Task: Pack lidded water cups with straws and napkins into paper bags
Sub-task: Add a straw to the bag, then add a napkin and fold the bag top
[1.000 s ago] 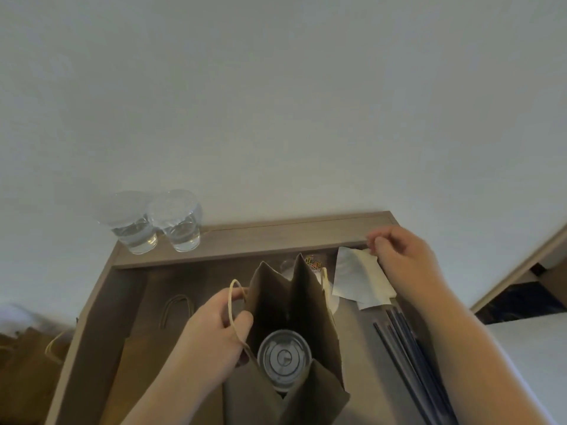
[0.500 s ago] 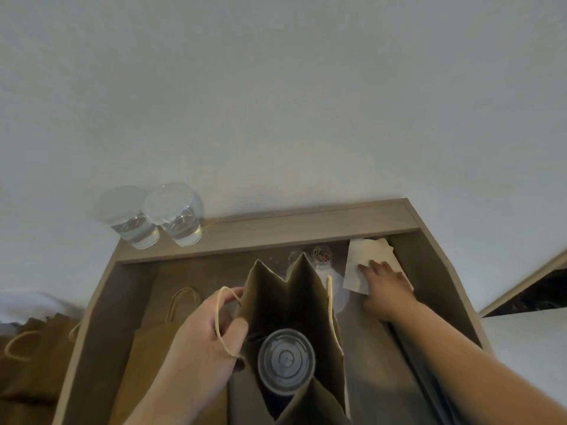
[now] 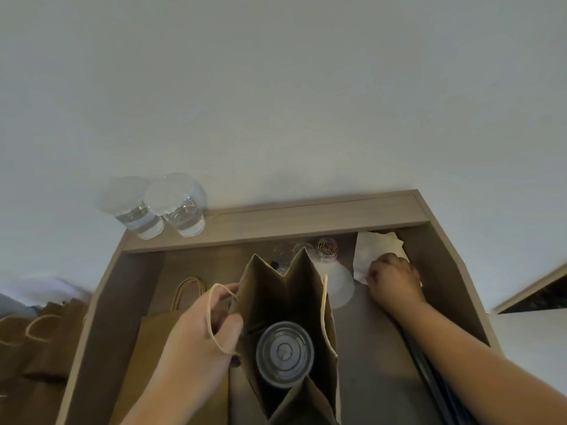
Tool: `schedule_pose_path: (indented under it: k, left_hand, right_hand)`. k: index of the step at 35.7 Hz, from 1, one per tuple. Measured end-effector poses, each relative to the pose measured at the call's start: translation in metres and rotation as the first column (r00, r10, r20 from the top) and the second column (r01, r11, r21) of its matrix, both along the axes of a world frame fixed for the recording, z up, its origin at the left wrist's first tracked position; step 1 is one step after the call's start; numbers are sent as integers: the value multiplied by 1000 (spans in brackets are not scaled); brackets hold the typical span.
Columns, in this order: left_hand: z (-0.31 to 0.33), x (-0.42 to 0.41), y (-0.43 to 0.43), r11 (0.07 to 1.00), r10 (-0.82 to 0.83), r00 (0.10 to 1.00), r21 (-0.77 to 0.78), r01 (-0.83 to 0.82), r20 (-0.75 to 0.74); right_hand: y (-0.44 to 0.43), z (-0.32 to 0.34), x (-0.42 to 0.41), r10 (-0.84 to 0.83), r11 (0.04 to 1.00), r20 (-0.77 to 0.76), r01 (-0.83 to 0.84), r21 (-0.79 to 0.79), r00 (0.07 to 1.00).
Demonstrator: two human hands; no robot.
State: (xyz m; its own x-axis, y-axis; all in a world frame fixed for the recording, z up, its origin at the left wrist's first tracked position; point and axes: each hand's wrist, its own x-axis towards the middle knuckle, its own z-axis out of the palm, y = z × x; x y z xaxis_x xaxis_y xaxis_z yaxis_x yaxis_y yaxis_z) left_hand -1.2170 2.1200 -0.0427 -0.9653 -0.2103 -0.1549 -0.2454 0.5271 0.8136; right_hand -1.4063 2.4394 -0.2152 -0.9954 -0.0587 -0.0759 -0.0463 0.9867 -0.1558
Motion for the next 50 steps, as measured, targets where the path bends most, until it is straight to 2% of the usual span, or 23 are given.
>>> schedule_pose_path:
  k: [3, 7, 13, 16, 21, 23, 25, 27, 29, 30, 31, 32, 34, 36, 38, 40, 43, 46, 48, 50]
  left_hand:
    - [0, 3, 0, 1000, 13, 1000, 11, -12, -14]
    - [0, 5, 0, 1000, 12, 1000, 26, -11, -16]
    - [0, 9, -2, 998, 16, 1000, 59, -16, -5]
    - [-2, 9, -3, 997, 35, 999, 70, -35, 4]
    - [-3, 7, -4, 998, 33, 999, 57, -33, -5]
    - [-6, 6, -4, 998, 31, 1000, 62, -31, 6]
    - [-8, 4, -4, 998, 26, 999, 59, -28, 31]
    - [-9, 3, -3, 997, 30, 999, 76, -33, 39]
    - [-9, 1, -1, 994, 30, 999, 101, -33, 36]
    - [-7, 0, 0, 992, 34, 999, 121, -37, 29]
    - [-6, 0, 2, 990, 43, 999, 133, -47, 30]
    - [-2, -1, 4, 987, 45, 999, 155, -49, 29]
    - [-5, -4, 3, 978, 58, 997, 196, -67, 53]
    - [-9, -3, -2, 984, 52, 995, 164, -66, 88]
    - [-10, -1, -8, 992, 49, 996, 111, -57, 74]
    - [-9, 3, -13, 994, 10, 997, 110, -19, 83]
    - [-9, 8, -21, 988, -37, 998, 152, 28, 56]
    - [-10, 10, -26, 986, -67, 998, 155, 66, 0]
    - [-11, 10, -26, 982, -112, 994, 149, 112, -10]
    - [-14, 8, -28, 975, -146, 989, 166, 145, -7]
  right_hand:
    - [2, -6, -5, 1, 1000, -30, -2, -27, 1000]
    - [7, -8, -12, -101, 979, -72, 86, -185, 992]
    - [15, -3, -11, -174, 855, 25, 163, -491, 984]
    - [18, 13, 1, -214, 729, 41, 188, -658, 976]
    - [14, 74, 38, -295, 542, 66, 224, -810, 953]
    - [7, 117, 61, -303, 428, 47, 180, -886, 952]
    - [-7, 167, 89, -288, 274, -27, 55, -960, 957]
    - [-28, 216, 120, -202, 105, -152, -133, -986, 968]
    - [-55, 252, 150, -17, -42, -311, -311, -949, 950]
    - [-70, 264, 165, 121, -93, -377, -368, -925, 918]
    - [-84, 271, 177, 270, -95, -391, -379, -920, 880]
    - [-97, 272, 185, 412, -22, -337, -360, -933, 847]
    - [-118, 261, 190, 549, 296, -139, -347, -890, 824]
    - [-130, 244, 189, 486, 549, 1, -304, -779, 874]
    - [-130, 226, 186, 387, 696, 22, -277, -663, 922]
    - [-125, 213, 182, 331, 773, 16, -261, -578, 944]
    - [-111, 202, 177, 244, 797, -3, -202, -569, 970]
    - [-103, 199, 172, 171, 883, -49, -175, -436, 984]
    - [-101, 200, 173, 178, 928, 71, -143, -345, 981]
    - [-99, 199, 176, 249, 941, 207, -185, -284, 946]
